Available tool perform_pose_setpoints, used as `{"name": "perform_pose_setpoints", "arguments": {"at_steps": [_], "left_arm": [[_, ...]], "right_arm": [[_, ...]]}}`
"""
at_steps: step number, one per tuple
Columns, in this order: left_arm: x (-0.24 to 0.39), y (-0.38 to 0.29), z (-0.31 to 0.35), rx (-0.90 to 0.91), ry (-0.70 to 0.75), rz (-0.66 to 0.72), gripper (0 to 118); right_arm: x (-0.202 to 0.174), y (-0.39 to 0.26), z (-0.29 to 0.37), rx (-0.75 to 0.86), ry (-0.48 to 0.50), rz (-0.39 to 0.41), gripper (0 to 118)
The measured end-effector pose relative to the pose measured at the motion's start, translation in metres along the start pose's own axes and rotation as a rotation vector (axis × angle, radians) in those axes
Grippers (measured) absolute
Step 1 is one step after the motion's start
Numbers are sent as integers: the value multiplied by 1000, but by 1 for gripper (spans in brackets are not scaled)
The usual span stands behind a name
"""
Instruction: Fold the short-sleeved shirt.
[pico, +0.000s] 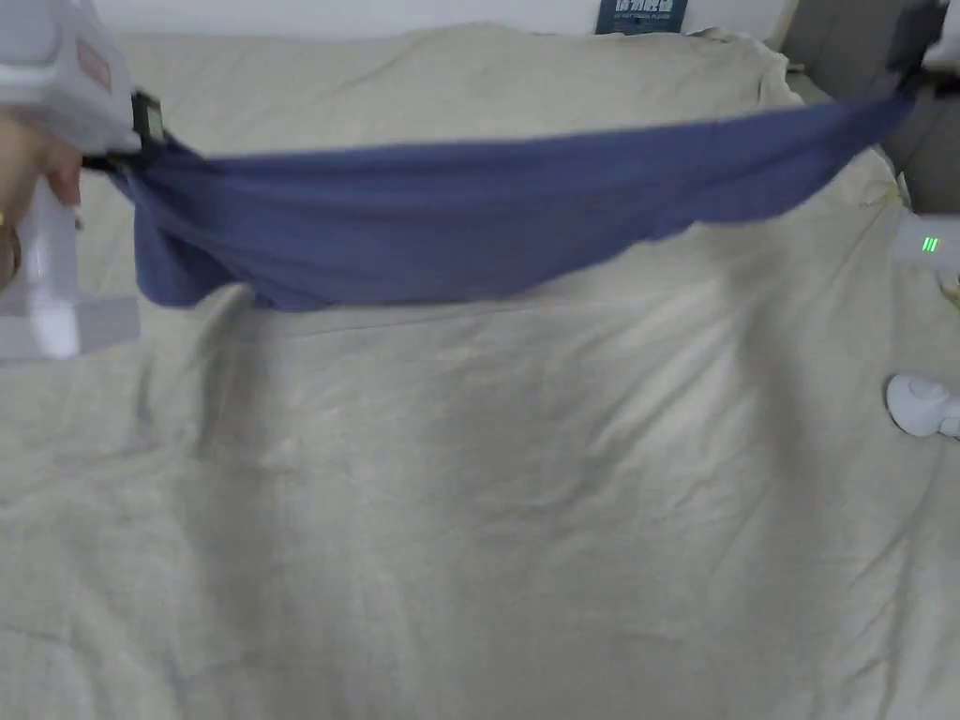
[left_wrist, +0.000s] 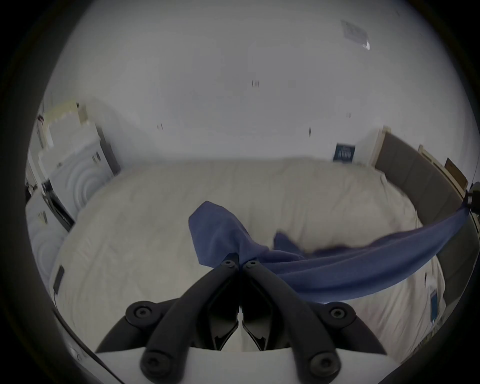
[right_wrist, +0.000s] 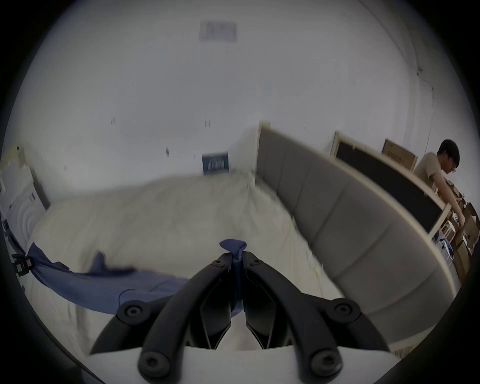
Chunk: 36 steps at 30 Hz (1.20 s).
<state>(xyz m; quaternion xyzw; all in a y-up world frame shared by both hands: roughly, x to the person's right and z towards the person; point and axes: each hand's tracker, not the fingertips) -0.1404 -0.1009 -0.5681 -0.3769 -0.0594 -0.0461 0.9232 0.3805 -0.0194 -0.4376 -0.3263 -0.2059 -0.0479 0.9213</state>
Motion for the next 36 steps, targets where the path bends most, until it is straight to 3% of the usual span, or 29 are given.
{"name": "perform_pose_setpoints", "arguments": {"at_steps": [4,10,11,13,15,26,28,29,30,31,32,33,36], "left_arm": [[-6,-86,-5,-117,-48,-20,0],[-23,-183,16,-180,-75,42,0],[-25,-191,19,-187,-77,44,0],[-27,-211,34,-183,-66,50,0],[-31,-229,45,-184,-66,56,0],[-50,-299,90,-220,-84,144,0],[-52,-298,95,-221,-98,257,26],[-53,-296,98,-215,-98,281,50],[-56,-293,102,-190,-93,291,87],[-59,-289,106,-174,-93,297,112],[-62,-285,111,-156,-90,305,118],[-66,-277,118,-120,-98,318,117],[-75,-251,146,24,-128,321,118]], "right_arm": [[22,-89,-23,-136,7,-23,5],[45,-213,-12,-243,34,28,5],[46,-228,-6,-261,37,22,5],[54,-261,8,-289,85,-64,5],[64,-286,21,-308,99,-122,5],[89,-362,70,-342,107,-166,5],[90,-364,74,-338,129,-179,6],[90,-363,76,-318,144,-187,8],[89,-360,80,-300,155,-184,26],[89,-357,83,-297,146,-168,52],[89,-352,86,-285,139,-146,80],[89,-345,89,-263,122,-117,100],[89,-318,109,-134,101,-111,102]]}}
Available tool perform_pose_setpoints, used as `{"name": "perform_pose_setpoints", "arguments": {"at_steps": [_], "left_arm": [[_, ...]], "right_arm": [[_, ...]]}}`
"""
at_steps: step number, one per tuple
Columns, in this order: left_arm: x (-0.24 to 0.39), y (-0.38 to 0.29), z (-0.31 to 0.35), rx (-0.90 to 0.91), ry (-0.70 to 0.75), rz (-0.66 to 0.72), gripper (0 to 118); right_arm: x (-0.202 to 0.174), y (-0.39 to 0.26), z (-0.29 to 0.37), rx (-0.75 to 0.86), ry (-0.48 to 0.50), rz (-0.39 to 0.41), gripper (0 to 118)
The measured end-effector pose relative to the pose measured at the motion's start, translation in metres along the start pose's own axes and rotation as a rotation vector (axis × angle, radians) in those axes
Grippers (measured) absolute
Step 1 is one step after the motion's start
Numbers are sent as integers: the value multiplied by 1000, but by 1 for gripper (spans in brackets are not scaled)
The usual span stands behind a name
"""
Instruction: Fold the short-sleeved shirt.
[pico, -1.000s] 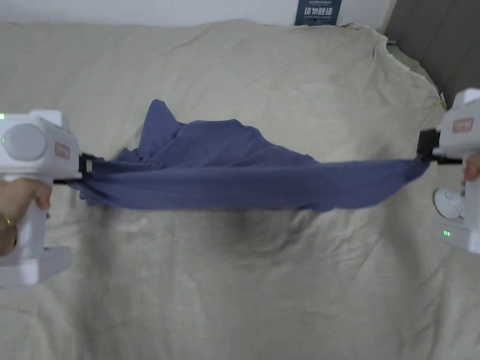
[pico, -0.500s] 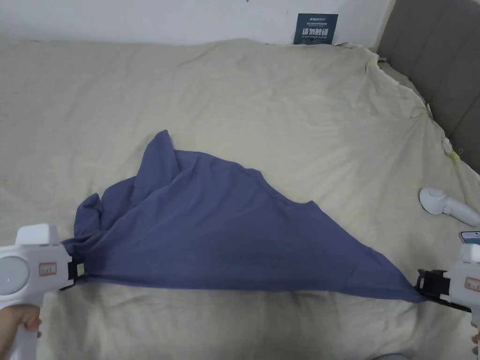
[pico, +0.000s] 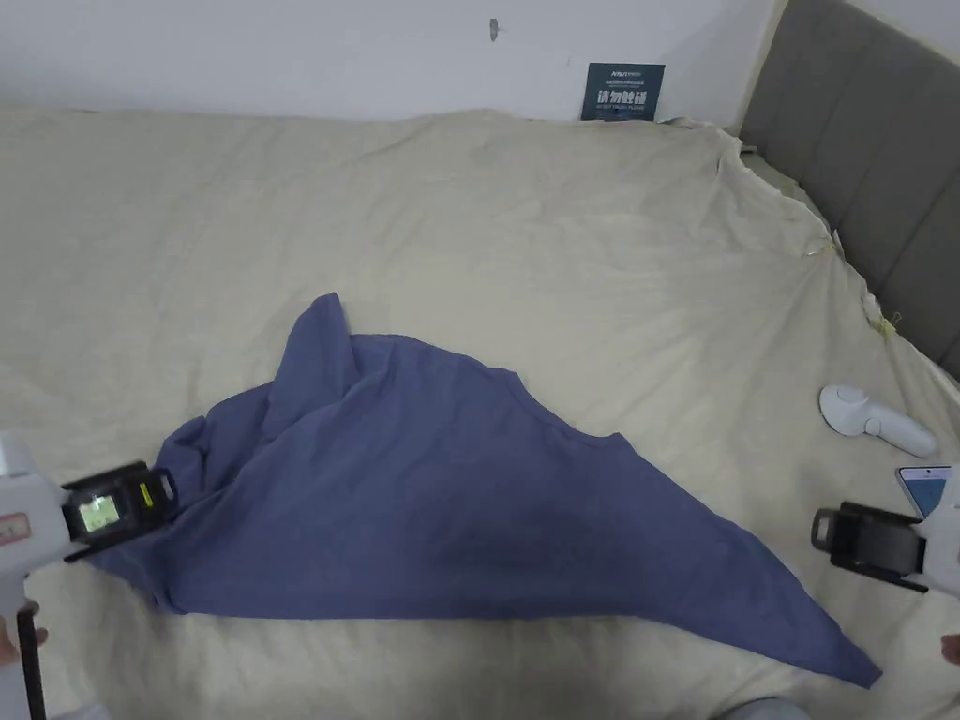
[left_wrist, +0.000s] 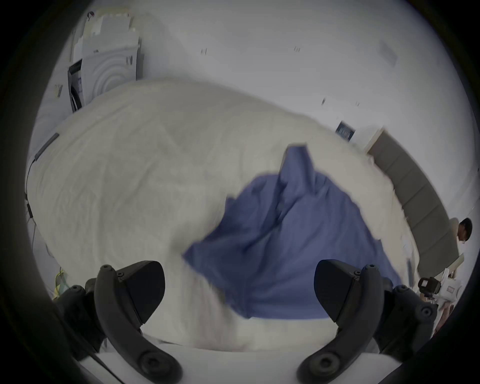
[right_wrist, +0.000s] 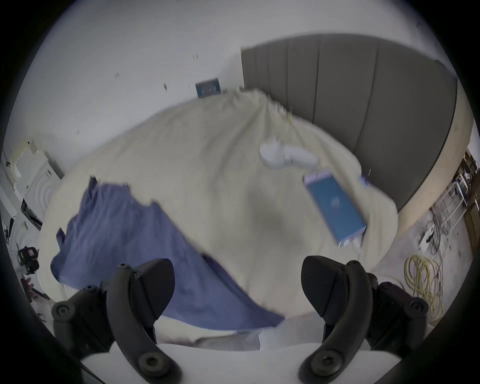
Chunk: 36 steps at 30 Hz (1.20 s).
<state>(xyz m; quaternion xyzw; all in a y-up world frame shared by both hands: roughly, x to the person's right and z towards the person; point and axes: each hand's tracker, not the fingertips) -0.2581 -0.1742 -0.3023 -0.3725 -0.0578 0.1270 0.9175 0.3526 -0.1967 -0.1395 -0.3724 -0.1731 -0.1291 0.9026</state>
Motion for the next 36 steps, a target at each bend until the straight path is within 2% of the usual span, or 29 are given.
{"name": "perform_pose_setpoints", "arguments": {"at_steps": [3,7,10,13,15,17,19,20,22,23,24,25,30,36], "left_arm": [[16,24,24,159,13,-11,118],[42,40,47,383,19,-89,118],[58,35,52,479,64,-172,118],[67,21,53,518,76,-231,116],[71,12,55,524,76,-275,110],[72,2,57,542,76,-307,91],[73,-4,58,543,88,-325,59],[72,-7,57,542,88,-328,46],[69,-10,56,536,80,-324,18],[67,-11,55,525,69,-321,7],[67,-12,54,509,69,-321,0],[65,-13,52,497,75,-322,0],[58,-22,47,451,60,-300,0],[58,-23,44,420,58,-289,0]], "right_arm": [[-13,26,28,159,21,13,102],[-39,54,59,366,60,77,105],[-63,60,75,476,87,147,106],[-85,53,80,516,88,214,106],[-98,44,82,516,115,231,106],[-106,35,83,525,138,232,104],[-113,24,85,539,155,226,92],[-115,20,85,543,157,221,81],[-116,15,83,534,167,203,51],[-118,12,82,525,178,188,34],[-118,10,81,519,179,176,8],[-118,9,79,517,170,167,0],[-116,1,74,517,161,158,0],[-131,-1,88,515,168,178,0]]}}
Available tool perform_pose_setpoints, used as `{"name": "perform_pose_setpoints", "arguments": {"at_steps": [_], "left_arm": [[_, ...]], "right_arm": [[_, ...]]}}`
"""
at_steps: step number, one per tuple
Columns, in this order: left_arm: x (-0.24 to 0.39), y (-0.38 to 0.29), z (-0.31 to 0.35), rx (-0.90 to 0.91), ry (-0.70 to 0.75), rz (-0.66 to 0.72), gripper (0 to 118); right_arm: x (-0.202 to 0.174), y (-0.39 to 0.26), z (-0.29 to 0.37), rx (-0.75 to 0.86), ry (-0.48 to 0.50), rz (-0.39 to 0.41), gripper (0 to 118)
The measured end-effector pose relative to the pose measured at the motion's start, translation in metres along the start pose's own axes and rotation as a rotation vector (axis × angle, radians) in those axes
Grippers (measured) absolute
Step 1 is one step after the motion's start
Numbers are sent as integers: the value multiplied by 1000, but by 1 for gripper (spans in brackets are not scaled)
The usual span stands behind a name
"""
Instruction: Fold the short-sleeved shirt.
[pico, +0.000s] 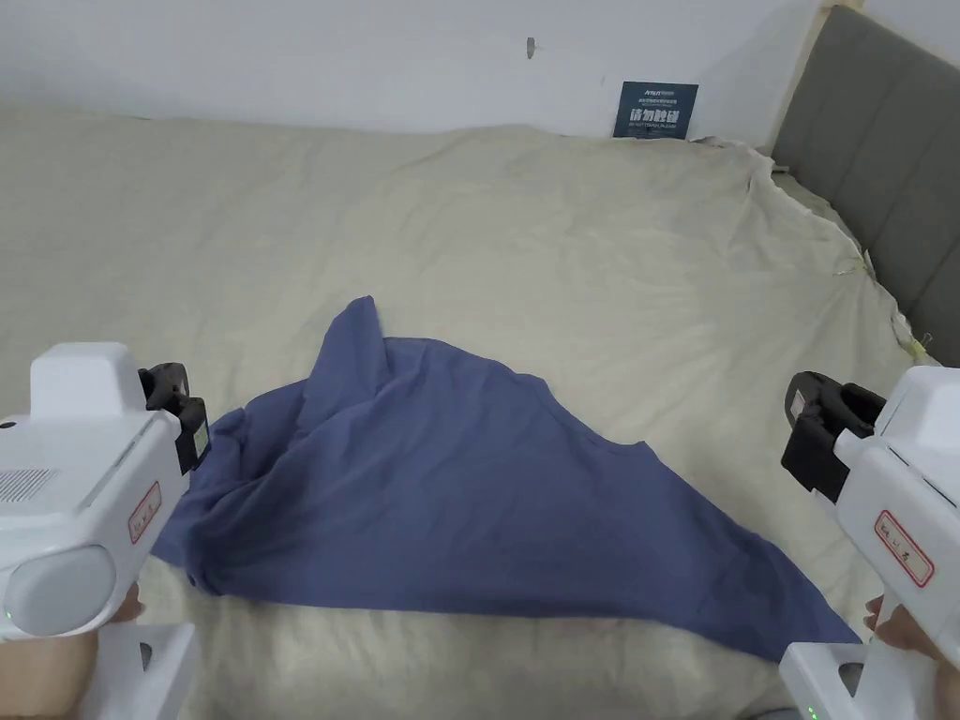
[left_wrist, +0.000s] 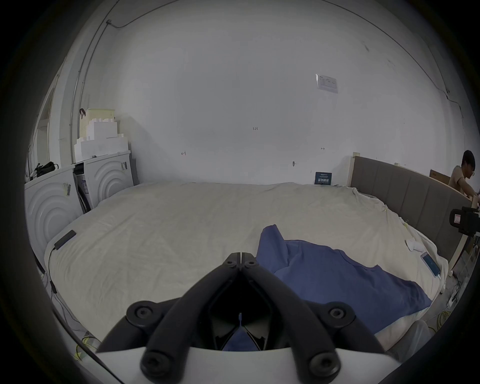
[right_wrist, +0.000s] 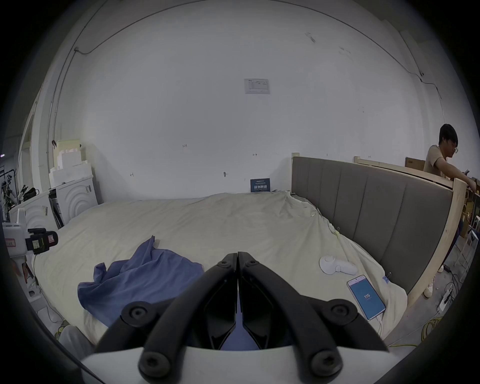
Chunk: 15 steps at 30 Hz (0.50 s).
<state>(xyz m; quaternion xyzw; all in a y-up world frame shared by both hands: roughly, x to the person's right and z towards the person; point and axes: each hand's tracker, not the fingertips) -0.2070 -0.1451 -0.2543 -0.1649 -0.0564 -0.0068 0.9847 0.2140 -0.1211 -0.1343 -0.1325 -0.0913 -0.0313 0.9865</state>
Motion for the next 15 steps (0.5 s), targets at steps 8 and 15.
{"name": "perform_pose_setpoints", "arguments": {"at_steps": [8,15], "left_arm": [[-25,23,-38,-159,-44,54,12],[-38,38,-104,-344,-77,120,118]], "right_arm": [[-4,3,-1,-9,5,6,0],[1,-3,-13,-40,-1,-4,0]]}}
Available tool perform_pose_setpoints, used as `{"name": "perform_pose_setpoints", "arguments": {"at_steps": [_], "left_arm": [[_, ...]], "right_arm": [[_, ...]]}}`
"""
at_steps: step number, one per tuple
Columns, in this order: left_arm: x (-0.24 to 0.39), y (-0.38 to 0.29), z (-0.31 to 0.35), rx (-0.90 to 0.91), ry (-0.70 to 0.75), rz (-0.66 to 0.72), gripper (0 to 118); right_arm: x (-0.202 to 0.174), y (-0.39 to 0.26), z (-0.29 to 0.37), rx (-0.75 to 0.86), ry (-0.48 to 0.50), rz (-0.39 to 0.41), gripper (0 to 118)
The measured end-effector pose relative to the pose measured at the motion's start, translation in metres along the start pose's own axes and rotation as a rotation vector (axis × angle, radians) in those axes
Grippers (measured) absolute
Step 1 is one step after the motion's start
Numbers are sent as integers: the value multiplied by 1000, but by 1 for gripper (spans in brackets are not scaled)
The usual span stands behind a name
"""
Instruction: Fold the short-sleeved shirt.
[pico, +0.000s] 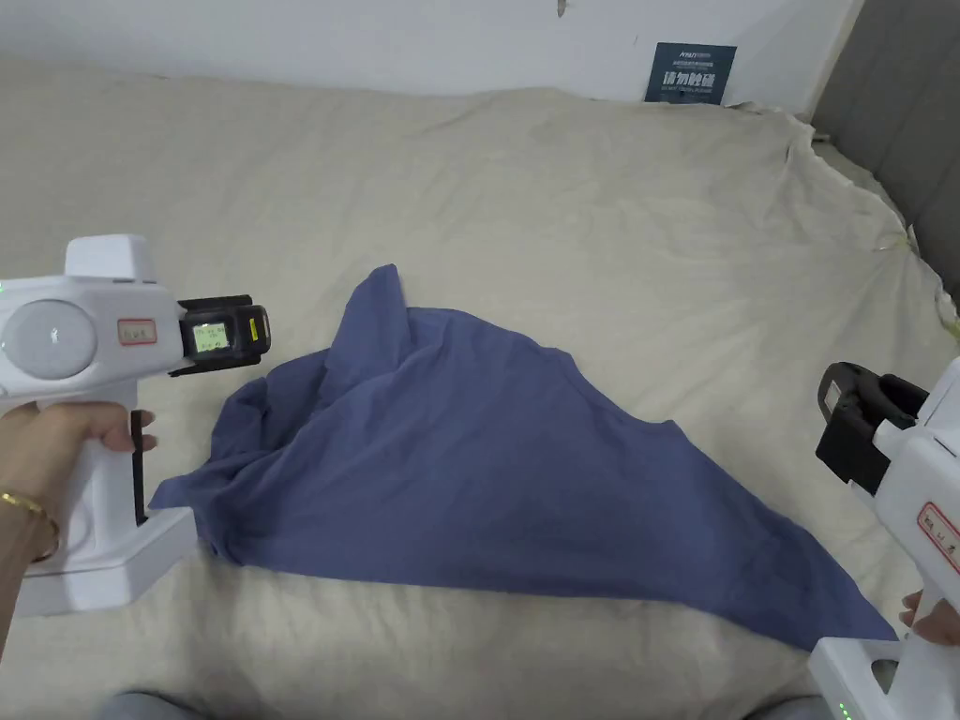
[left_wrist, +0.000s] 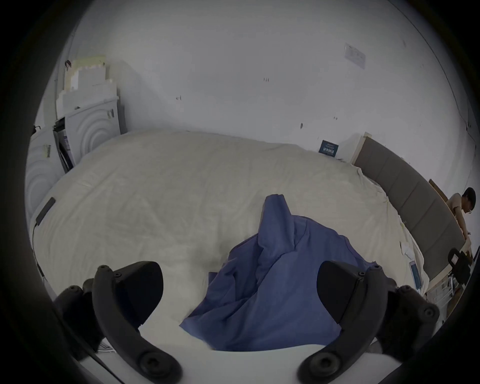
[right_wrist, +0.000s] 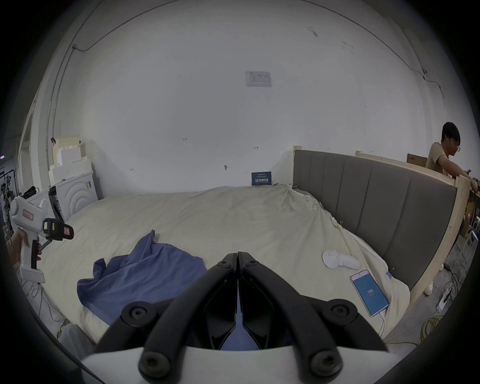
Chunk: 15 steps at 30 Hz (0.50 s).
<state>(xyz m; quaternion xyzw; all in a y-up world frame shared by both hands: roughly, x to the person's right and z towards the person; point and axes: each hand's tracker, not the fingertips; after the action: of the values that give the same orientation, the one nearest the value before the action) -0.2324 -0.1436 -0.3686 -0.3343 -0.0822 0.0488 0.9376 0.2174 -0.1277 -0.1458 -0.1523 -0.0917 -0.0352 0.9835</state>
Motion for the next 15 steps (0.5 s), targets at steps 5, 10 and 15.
{"name": "perform_pose_setpoints", "arguments": {"at_steps": [5,10,15], "left_arm": [[-2,9,-57,-193,62,3,118],[-9,-4,-110,-357,159,-19,117],[-17,-19,-128,-396,169,24,84]], "right_arm": [[3,-5,-8,-34,-10,8,0],[8,-11,-18,-68,-37,24,0],[14,-17,-25,-99,-67,14,0]]}}
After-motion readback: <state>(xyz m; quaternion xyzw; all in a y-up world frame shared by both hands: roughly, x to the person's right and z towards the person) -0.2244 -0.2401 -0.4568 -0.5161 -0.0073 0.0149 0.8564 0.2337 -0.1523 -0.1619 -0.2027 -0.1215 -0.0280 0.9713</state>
